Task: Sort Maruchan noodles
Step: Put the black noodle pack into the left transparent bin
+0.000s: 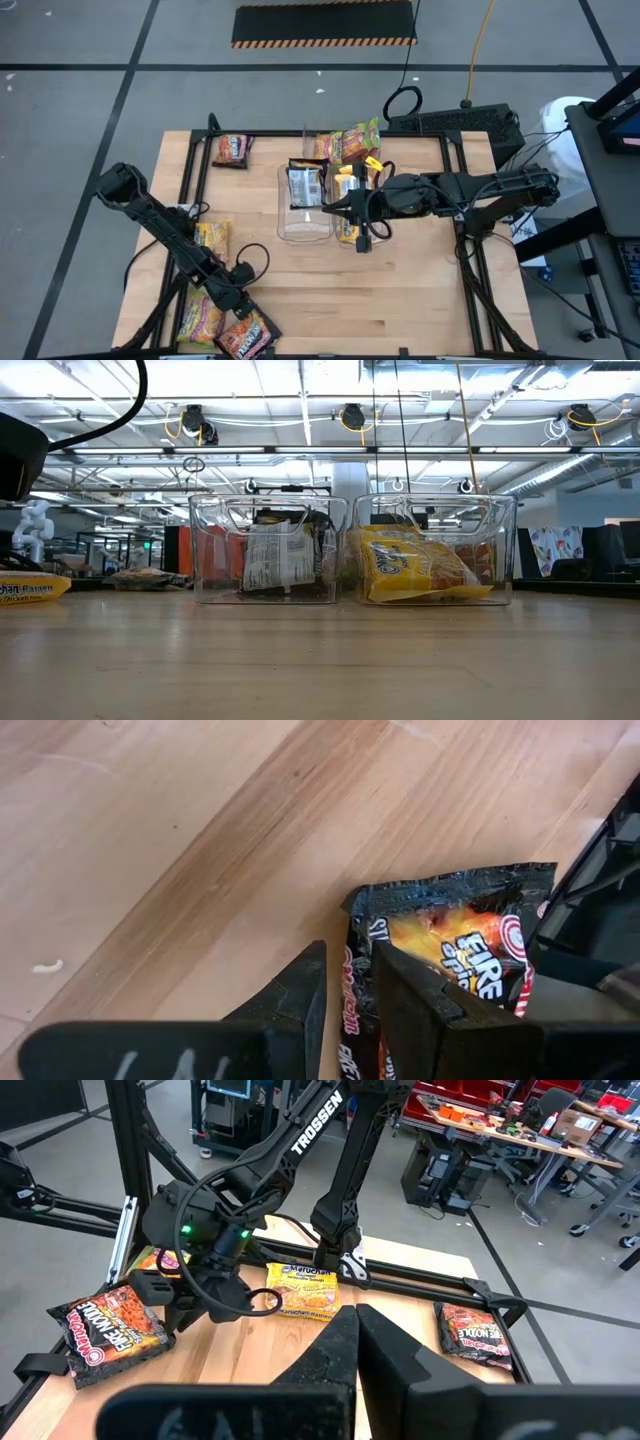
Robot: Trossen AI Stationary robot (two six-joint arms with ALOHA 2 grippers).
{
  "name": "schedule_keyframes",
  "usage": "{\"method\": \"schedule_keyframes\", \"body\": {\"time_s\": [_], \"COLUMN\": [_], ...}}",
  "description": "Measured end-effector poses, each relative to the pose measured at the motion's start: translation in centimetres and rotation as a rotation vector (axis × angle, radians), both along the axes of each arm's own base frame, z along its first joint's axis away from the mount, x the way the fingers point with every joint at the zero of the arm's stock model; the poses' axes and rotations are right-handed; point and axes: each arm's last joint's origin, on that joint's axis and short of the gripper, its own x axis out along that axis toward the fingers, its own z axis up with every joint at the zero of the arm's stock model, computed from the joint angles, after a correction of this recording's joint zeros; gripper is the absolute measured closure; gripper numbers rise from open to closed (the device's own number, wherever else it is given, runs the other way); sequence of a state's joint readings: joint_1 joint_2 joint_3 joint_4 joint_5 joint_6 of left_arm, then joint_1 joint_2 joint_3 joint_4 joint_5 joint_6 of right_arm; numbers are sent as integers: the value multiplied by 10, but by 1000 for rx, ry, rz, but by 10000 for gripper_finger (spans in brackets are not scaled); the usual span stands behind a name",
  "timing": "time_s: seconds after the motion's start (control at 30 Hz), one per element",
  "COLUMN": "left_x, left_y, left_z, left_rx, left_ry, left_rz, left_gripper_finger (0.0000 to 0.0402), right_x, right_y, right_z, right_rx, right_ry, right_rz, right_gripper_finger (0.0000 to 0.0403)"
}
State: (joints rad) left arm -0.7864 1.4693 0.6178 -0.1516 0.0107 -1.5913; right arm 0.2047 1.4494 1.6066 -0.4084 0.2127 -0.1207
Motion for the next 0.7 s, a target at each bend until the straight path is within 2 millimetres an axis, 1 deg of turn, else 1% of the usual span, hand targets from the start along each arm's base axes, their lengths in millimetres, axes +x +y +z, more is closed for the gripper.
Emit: {"method": "schedule_keyframes", "body": {"time_s": [0.57, 0.7], "left_x": [0, 3], "left_y": [0, -4], "left_z": [0, -6], "left_rx": [0, -10], "left_ry": [0, -2], "left_rz": [1, -3], "left_gripper_finger": [314, 314], "right_x": [0, 0], "right_y": [0, 0], "right_z": [0, 0], "right_rx": [0, 0], "right_ry": [0, 1], "right_rz": [0, 0], "right_gripper_finger": [403, 403]}}
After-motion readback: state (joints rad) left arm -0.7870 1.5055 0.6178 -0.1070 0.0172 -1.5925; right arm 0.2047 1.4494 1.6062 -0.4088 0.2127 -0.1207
